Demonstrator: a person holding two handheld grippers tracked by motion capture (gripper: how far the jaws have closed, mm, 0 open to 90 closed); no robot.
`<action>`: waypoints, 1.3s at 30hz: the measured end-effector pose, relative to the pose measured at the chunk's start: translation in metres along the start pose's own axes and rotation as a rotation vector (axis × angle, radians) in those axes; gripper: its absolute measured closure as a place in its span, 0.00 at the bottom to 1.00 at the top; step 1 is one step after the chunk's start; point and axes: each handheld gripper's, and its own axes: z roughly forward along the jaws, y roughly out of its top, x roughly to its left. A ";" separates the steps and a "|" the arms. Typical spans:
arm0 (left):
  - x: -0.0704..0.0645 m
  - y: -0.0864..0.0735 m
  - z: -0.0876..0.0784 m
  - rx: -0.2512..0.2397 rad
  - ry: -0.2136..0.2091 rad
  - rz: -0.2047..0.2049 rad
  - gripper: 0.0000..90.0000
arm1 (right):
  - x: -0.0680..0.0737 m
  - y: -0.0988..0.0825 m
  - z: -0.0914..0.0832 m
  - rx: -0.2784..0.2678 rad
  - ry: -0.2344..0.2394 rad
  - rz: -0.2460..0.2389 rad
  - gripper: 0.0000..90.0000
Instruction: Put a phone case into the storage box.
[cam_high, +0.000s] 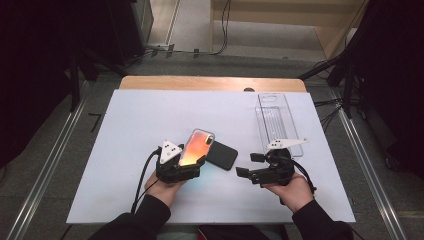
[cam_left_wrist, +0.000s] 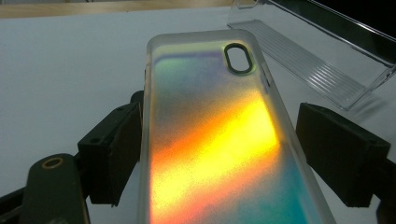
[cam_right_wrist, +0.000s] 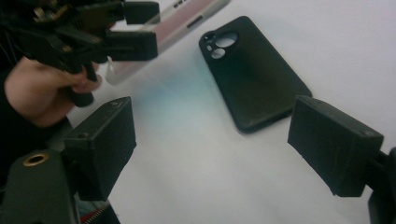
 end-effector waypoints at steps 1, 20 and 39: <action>-0.001 -0.001 0.000 -0.003 0.003 0.005 0.19 | 0.000 0.001 0.001 0.000 -0.007 -0.002 0.15; -0.025 -0.010 0.004 -0.056 -0.002 0.036 0.19 | 0.003 0.028 0.025 -0.041 -0.017 0.070 0.15; -0.033 -0.010 0.002 -0.103 -0.036 -0.001 0.19 | 0.001 0.045 0.049 -0.039 0.006 0.146 0.24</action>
